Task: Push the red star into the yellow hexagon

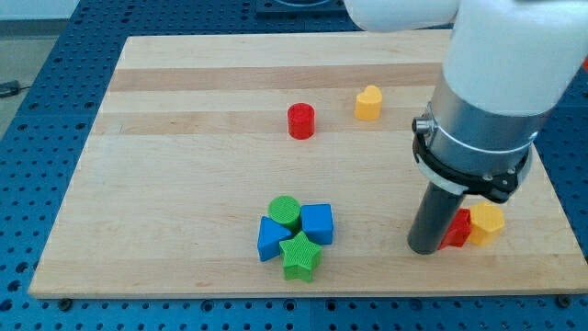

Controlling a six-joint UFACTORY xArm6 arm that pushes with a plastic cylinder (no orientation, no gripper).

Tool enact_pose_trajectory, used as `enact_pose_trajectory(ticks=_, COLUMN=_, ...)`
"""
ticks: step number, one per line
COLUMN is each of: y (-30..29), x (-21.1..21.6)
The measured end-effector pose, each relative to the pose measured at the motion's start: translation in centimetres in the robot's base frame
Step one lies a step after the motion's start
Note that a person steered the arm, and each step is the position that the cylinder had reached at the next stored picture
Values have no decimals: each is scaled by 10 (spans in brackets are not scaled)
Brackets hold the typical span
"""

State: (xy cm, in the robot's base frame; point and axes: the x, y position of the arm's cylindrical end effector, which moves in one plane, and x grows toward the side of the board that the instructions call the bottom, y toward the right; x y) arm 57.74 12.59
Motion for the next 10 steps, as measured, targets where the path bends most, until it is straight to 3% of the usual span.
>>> enact_pose_trajectory(ticks=4, y=-5, x=-31)
enact_pose_trajectory(ticks=10, y=24, x=-23)
